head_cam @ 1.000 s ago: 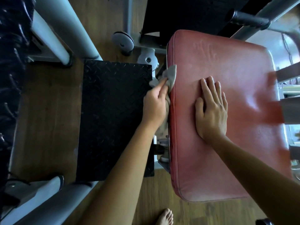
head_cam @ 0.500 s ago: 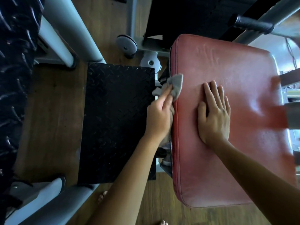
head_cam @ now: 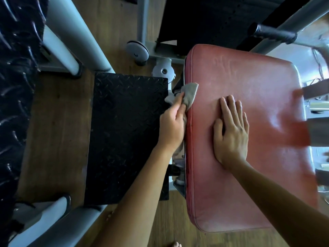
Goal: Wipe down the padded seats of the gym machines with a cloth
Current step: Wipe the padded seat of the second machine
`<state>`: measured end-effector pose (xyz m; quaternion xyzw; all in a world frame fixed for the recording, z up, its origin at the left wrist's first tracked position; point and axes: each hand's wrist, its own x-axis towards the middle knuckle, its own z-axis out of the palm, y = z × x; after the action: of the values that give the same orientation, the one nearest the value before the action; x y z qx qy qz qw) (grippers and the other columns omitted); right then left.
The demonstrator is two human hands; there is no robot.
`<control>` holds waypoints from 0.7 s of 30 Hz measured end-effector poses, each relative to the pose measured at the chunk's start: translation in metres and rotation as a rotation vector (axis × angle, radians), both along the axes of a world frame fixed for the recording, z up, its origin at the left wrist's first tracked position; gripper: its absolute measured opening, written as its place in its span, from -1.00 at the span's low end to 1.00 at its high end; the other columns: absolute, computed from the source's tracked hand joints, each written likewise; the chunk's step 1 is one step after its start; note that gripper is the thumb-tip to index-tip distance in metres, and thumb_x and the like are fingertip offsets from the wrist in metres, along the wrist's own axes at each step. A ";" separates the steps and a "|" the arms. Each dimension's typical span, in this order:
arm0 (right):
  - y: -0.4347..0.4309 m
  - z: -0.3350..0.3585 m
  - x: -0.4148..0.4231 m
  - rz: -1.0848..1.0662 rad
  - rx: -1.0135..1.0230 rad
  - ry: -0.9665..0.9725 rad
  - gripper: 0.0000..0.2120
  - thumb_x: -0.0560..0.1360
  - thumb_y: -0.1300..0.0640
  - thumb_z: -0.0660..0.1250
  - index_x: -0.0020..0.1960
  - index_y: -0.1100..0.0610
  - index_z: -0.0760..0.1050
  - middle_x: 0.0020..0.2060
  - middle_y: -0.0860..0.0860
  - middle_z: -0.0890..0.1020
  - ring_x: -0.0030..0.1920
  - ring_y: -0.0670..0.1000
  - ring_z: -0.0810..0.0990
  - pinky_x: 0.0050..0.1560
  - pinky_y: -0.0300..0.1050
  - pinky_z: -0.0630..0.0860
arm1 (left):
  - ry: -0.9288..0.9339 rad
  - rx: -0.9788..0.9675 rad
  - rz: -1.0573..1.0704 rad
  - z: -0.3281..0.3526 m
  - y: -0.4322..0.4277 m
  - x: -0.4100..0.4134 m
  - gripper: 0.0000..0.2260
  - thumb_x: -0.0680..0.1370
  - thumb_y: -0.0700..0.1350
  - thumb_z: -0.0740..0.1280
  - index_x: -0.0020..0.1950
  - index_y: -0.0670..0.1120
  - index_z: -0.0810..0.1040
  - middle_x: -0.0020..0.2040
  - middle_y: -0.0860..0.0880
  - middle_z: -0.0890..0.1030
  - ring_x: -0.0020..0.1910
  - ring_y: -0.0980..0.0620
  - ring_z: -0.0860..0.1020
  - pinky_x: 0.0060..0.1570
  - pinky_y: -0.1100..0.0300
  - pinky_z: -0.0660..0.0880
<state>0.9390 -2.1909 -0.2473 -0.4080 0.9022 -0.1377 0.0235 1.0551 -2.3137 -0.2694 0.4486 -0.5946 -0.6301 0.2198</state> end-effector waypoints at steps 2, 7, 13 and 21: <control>0.000 0.000 0.000 -0.002 0.007 0.002 -0.46 0.64 0.04 0.01 0.62 0.01 0.13 0.62 -0.04 0.11 0.63 -0.01 -0.03 0.61 0.05 0.01 | -0.018 0.018 -0.037 0.005 0.018 0.016 -0.64 0.70 -0.19 0.18 0.51 -0.14 0.39 0.09 0.23 0.59 0.02 0.52 0.51 0.06 0.61 0.34; 0.001 0.000 0.000 0.004 0.000 -0.003 -0.45 0.63 0.04 0.02 0.62 0.01 0.14 0.62 -0.04 0.12 0.63 0.00 -0.03 0.61 0.05 0.01 | -0.079 -0.041 -0.070 0.005 -0.017 -0.008 -0.61 0.71 -0.19 0.16 0.56 -0.10 0.33 0.14 -0.02 0.60 -0.07 0.31 0.53 -0.11 0.65 0.33; 0.000 0.001 -0.001 0.005 0.009 0.000 -0.45 0.63 0.02 0.01 0.62 0.01 0.14 0.62 -0.03 0.12 0.63 0.01 -0.04 0.61 0.02 -0.02 | 0.036 0.038 -0.091 0.009 -0.011 0.001 -0.63 0.71 -0.15 0.16 0.54 -0.09 0.36 0.41 0.07 0.52 0.37 0.27 0.45 0.41 0.39 0.31; 0.001 0.005 -0.001 0.010 -0.008 -0.031 -0.45 0.62 0.02 0.01 0.62 -0.02 0.15 0.62 -0.02 0.12 0.63 0.03 -0.02 0.61 0.02 -0.04 | 0.098 0.141 -0.052 0.008 0.043 0.034 -0.60 0.72 -0.09 0.15 0.57 -0.04 0.31 0.53 0.06 0.38 0.49 0.22 0.34 0.52 0.18 0.26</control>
<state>0.9383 -2.1896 -0.2420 -0.4105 0.8991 -0.1477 0.0367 1.0890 -2.2707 -0.2613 0.4159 -0.5489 -0.6970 0.1999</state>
